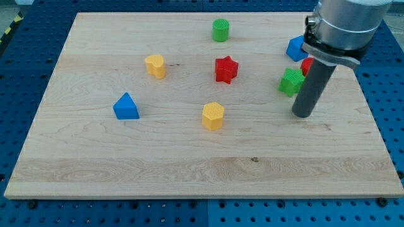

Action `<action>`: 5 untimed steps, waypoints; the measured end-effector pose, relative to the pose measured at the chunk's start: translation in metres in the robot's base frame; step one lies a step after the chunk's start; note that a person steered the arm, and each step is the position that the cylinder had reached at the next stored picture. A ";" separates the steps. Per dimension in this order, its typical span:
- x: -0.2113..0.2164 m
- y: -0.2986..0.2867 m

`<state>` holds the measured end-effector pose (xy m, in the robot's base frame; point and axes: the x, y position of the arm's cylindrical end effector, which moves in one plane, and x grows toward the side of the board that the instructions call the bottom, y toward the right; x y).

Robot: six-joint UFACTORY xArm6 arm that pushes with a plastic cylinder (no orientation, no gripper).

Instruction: Push the blue cube into the top of the red circle

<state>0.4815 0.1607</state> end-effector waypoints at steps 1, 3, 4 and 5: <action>-0.025 -0.016; -0.040 0.010; -0.036 0.012; -0.013 0.018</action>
<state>0.4687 0.1787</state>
